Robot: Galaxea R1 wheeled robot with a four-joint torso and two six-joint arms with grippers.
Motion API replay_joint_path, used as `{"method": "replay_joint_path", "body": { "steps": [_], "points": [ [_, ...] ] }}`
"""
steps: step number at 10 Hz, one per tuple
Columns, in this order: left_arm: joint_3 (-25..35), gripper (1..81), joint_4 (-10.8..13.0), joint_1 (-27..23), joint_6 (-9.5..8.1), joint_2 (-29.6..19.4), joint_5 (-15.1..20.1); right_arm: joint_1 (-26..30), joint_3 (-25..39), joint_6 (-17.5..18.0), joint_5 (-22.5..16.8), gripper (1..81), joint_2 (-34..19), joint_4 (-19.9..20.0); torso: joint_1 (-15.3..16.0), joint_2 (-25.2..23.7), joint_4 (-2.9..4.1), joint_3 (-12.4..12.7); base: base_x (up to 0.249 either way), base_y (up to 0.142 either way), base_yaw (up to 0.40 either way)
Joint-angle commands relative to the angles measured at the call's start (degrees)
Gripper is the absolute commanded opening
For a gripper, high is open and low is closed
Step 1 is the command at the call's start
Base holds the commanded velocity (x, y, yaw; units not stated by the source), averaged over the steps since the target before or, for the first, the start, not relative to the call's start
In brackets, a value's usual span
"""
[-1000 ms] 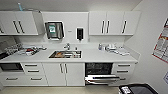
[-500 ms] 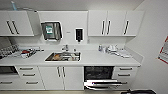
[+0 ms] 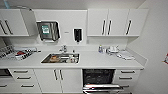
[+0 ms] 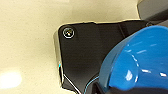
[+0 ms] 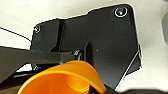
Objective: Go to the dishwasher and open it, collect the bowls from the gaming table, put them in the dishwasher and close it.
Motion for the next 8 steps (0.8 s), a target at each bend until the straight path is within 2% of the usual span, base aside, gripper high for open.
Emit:
{"method": "replay_joint_path", "body": {
  "steps": [1, 4, 8],
  "points": [
    [-0.55, 1.0, 0.22, -2.28, 0.38, -0.89, 1.76, 1.32, 0.10, -0.21, -2.60, 1.0, -0.57, -0.42, 0.00, 0.00, 0.00, 0.00, 0.167, -0.060, 0.000],
    [-0.55, 1.0, 0.22, -2.28, 0.38, -0.80, 1.76, 1.41, 0.10, -0.21, -2.60, 1.0, -0.57, -0.42, -0.07, -0.13, 0.00, 0.06, 0.167, -0.020, 0.000],
    [-0.55, 1.0, 0.13, -2.28, 0.38, -0.71, 1.76, 1.24, -0.07, -0.21, -2.60, 1.0, -0.66, -0.42, -0.07, -0.11, 0.00, 0.05, 0.164, -0.061, 0.000]
  ]
}}
